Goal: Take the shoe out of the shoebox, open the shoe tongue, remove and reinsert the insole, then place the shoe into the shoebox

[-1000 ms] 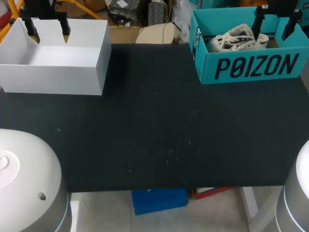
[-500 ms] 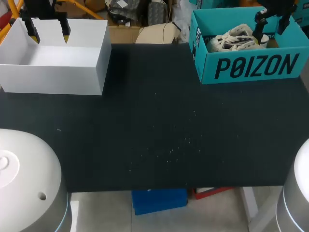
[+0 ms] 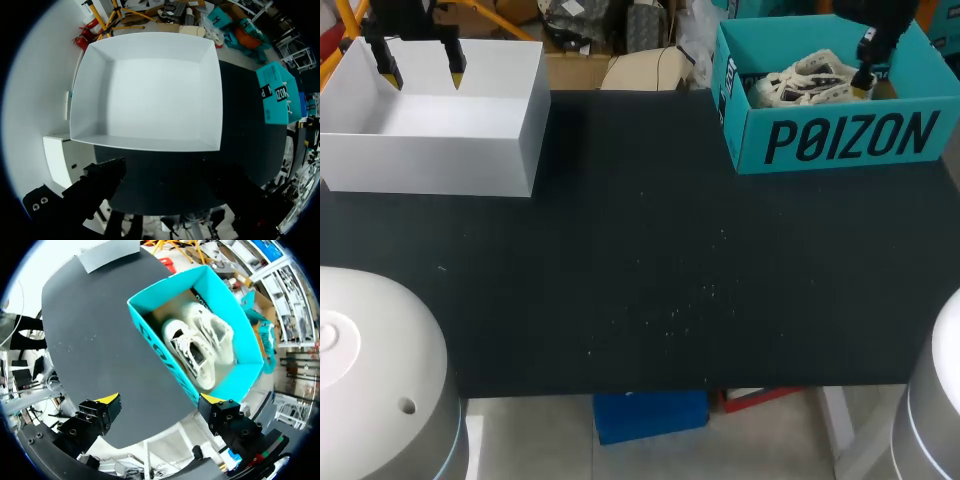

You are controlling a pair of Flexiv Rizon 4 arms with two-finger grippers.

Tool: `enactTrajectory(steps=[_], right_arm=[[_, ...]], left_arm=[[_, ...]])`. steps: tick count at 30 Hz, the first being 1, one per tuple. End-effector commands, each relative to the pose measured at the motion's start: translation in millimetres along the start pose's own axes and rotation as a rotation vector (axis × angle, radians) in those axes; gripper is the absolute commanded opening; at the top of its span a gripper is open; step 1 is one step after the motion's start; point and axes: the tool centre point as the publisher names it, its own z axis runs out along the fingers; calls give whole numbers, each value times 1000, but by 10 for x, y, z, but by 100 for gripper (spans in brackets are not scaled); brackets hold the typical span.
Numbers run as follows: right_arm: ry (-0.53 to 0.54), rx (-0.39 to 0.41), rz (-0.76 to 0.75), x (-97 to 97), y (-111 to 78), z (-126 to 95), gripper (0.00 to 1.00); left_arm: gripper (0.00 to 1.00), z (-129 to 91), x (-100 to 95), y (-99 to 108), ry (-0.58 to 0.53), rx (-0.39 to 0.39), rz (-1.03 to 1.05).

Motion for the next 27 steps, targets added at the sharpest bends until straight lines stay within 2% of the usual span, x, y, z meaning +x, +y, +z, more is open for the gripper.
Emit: enactTrajectory(steps=[1, 3, 4, 17, 18, 19, 20, 22, 23, 24, 26, 27], right_arm=[[87, -32, -506, -106, 308, 65, 100], [131, -53, -596, -151, 506, 56, 100], [129, -16, -604, -192, 592, 75, 100], [129, -16, -604, -192, 592, 75, 100], [133, -26, -597, -215, 625, 127, 100], [138, -40, -600, -265, 656, 183, 84], [140, -42, -589, -338, 676, 239, 74], [133, -43, -586, -519, 720, 315, 82], [130, -45, -584, -623, 740, 357, 79], [126, -41, -587, -716, 757, 392, 70], [110, -37, -604, -909, 787, 462, 63], [107, -32, -609, -994, 799, 505, 56]], left_arm=[[100, -5, 4, 3, -2, -1, -1], [100, -5, 4, 3, -2, -1, -1], [100, -5, 4, 3, -2, -1, -1], [100, -5, 4, 3, -2, -1, -1], [100, -5, 4, 3, -2, -1, -1], [100, -5, 4, 3, -2, -1, -1], [100, -5, 4, 3, -2, -1, -1], [100, -5, 4, 3, -2, -1, -1], [100, -5, 4, 3, -2, -1, -1], [100, -5, 4, 3, -2, -1, -1], [100, -5, 4, 3, -2, -1, -1], [100, -5, 4, 3, -2, -1, -1]])
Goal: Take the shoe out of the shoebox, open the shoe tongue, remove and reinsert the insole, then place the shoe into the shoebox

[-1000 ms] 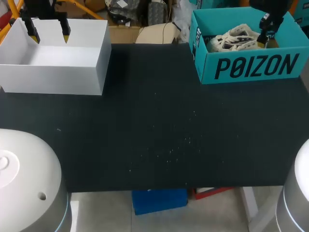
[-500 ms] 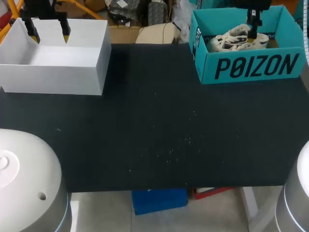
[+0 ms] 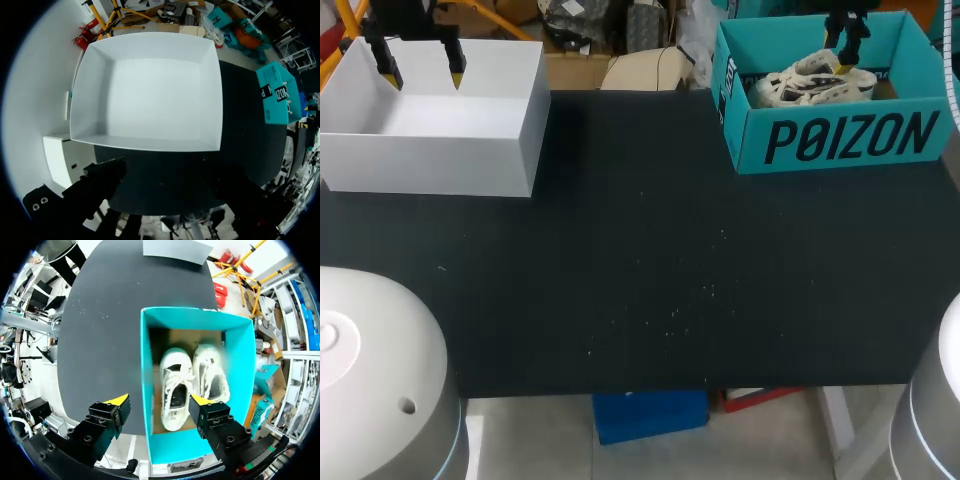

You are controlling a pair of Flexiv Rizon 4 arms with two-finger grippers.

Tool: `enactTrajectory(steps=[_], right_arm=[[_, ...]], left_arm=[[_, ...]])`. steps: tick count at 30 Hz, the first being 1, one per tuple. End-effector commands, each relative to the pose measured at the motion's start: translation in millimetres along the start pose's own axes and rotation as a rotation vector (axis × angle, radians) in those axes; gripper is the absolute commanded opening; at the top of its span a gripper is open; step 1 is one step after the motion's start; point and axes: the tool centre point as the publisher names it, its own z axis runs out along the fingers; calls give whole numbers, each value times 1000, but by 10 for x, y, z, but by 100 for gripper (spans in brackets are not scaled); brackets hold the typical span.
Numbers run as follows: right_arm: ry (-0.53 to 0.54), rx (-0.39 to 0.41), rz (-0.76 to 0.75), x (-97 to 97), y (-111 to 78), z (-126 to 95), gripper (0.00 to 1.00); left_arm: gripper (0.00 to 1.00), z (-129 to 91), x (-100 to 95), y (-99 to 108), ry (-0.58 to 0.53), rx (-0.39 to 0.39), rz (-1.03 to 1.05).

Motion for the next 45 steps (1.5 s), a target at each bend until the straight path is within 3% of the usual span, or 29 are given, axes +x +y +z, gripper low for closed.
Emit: enactTrajectory(steps=[1, 2, 6, 7, 8, 9, 12, 22, 34, 38, 45], right_arm=[[57, -3, -15, -442, -124, 189, 57], [57, 1, -35, -530, -176, 246, 65], [76, 14, -65, -733, -351, 434, 51], [82, 15, -75, -767, -399, 492, 52], [88, 19, -82, -795, -447, 550, 60], [94, 22, -90, -819, -498, 609, 60], [97, 22, -85, -877, -626, 755, 45], [100, 12, -83, -980, -852, 1278, 42], [141, 10, -59, -877, -865, 1505, 36], [155, 7, -48, -842, -831, 1609, 24], [171, -2, -34, -784, -745, 1768, 23]], left_arm=[[100, -4, 4, 3, -2, -1, -1], [100, -4, 4, 3, -2, -1, -1], [100, -4, 4, 3, -2, -1, -1], [100, -4, 4, 3, -2, -1, -1], [100, -4, 4, 3, -2, -1, -1], [100, -4, 4, 3, -2, -1, -1], [100, -4, 4, 3, -2, -1, -1], [100, -4, 4, 3, -2, -1, -1], [100, -4, 4, 3, -2, -1, -1], [100, -4, 4, 3, -2, -1, -1], [100, -4, 4, 3, -2, -1, -1]])
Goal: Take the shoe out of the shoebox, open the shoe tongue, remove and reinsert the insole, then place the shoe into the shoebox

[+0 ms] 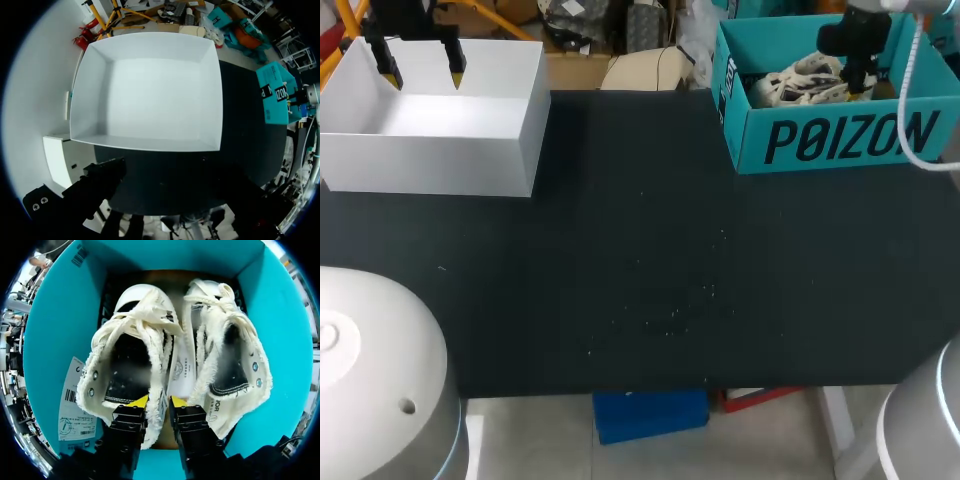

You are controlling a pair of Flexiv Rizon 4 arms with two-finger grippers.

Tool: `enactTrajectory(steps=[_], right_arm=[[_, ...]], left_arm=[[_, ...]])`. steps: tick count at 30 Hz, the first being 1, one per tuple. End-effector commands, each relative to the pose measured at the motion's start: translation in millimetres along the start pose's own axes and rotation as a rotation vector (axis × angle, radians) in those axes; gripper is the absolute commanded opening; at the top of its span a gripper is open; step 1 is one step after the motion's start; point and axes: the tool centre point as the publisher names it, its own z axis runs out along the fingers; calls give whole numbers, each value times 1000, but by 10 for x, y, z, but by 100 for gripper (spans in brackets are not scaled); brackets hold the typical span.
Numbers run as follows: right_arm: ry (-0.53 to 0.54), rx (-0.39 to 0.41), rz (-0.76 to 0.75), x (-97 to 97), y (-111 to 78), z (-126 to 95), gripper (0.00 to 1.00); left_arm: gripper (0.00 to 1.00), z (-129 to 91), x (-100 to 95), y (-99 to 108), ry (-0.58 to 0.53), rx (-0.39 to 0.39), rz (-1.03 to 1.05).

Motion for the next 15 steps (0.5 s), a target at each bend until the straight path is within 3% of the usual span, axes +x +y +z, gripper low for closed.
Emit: enactTrajectory(steps=[1, 15], right_arm=[[15, -2, 7, -75, 46, 133, 23], [6, 2, 38, -90, 52, 323, 26]], left_arm=[[100, -4, 4, 3, -2, -1, -1], [100, -4, 4, 3, -2, -1, -1]])
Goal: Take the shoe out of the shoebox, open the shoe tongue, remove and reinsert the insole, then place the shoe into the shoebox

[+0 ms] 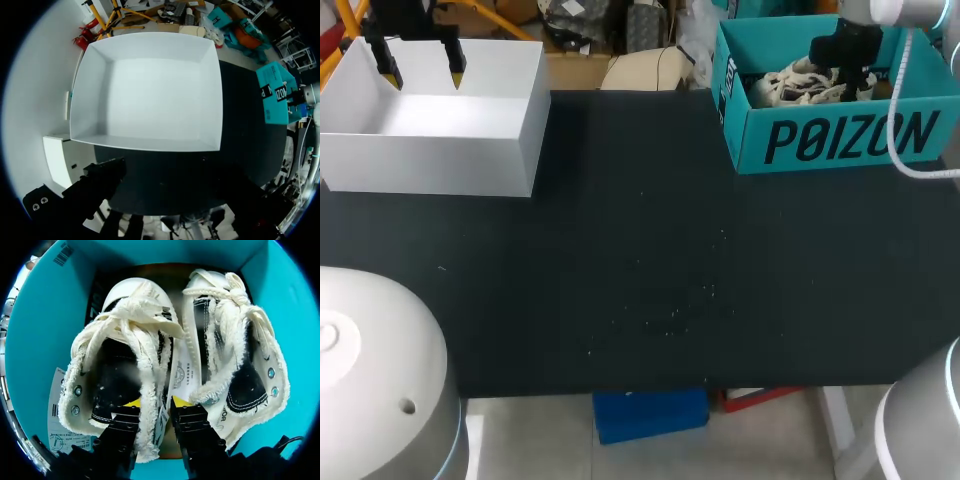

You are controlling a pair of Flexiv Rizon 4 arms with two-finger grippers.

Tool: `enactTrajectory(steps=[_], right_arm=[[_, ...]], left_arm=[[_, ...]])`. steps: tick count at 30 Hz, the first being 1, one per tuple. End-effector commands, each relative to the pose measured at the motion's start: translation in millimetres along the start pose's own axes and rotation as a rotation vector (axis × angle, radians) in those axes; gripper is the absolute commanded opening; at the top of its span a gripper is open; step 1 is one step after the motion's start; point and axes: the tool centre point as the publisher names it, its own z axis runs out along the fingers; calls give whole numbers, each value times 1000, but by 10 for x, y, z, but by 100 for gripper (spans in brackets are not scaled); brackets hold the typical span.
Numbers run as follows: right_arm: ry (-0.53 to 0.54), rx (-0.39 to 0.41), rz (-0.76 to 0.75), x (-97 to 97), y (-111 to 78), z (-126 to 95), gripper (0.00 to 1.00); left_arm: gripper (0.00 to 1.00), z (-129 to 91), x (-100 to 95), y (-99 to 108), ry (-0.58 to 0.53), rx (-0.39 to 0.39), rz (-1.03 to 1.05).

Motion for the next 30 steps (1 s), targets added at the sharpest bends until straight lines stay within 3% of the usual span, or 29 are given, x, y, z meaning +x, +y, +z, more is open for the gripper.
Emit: enactTrajectory(steps=[1, 15, 22, 30], right_arm=[[8, 2, 6, -73, -3, 91, 27], [12, 12, 12, -51, -66, 64, 30], [-39, 41, 42, -47, -213, -272, 40], [-96, 59, 68, -52, -332, -592, 37]], left_arm=[[100, -4, 4, 3, -2, -1, -1], [100, -4, 4, 3, -2, -1, -1], [100, -4, 4, 3, -2, -1, -1], [100, -4, 4, 3, -2, -1, -1]])
